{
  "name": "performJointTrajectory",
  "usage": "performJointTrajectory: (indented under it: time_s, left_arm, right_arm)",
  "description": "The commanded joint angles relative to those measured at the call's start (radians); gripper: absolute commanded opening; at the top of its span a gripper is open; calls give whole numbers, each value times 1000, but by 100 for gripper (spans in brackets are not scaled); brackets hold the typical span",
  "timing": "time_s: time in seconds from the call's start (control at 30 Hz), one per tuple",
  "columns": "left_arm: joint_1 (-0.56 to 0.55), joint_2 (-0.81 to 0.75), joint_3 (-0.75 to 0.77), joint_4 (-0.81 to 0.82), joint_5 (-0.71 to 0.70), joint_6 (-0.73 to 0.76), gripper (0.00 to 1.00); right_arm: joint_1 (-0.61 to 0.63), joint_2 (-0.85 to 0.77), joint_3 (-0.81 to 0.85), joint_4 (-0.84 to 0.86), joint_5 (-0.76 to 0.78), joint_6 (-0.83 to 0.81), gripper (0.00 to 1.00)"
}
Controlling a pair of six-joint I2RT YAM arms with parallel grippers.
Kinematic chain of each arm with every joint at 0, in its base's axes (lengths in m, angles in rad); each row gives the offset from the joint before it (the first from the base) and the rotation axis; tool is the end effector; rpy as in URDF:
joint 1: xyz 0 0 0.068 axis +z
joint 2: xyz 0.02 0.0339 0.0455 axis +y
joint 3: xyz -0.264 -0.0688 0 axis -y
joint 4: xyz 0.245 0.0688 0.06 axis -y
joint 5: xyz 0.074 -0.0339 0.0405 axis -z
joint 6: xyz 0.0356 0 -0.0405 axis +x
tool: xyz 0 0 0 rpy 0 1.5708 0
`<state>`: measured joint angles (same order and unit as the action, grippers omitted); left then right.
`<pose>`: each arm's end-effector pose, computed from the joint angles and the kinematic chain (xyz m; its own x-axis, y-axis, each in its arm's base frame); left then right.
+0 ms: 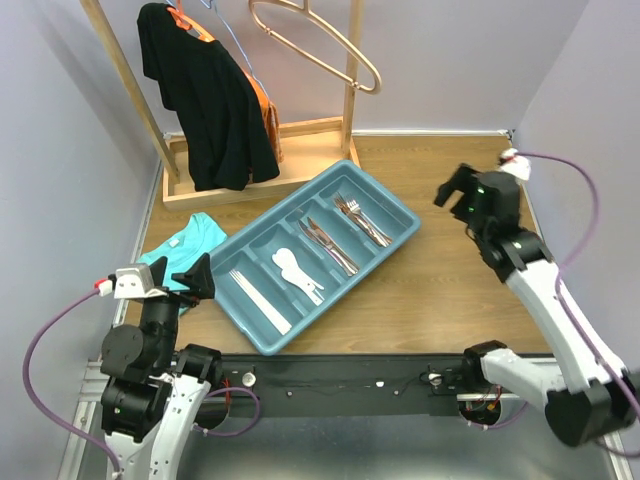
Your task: Sort the eating utensils into containers
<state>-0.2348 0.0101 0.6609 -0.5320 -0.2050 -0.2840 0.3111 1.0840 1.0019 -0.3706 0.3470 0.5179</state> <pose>0.0237 0.0018 0.3252 0.1019 -0.3064 -0.9464 0.0622 0.9515 -0.3014 0.2343 0.0626 0.3395 -0.3602 0.3732 -0.8550 0.2090 0.9255 0.3159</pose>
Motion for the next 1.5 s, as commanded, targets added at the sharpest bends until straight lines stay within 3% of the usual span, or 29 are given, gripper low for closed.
performJointTrajectory:
  time_s: [0.0, 0.17, 0.37, 0.73, 1.47]
  left_arm:
    - [6, -150, 69, -85, -23, 52, 99]
    - [5, -162, 118, -141, -48, 77, 99]
    - [5, -182, 158, -174, -76, 86, 99]
    - [5, -180, 178, -189, -109, 83, 99]
    - [5, -183, 131, -164, -132, 60, 99]
  right_arm:
    - [-52, -210, -45, -85, 165, -4, 97]
    - [-52, -444, -126, -77, 245, -38, 99]
    - [-52, -732, -223, -88, 225, -93, 100]
    - [-52, -1081, -293, -93, 187, -182, 100]
    - [-50, -1081, -348, -106, 144, -180, 100]
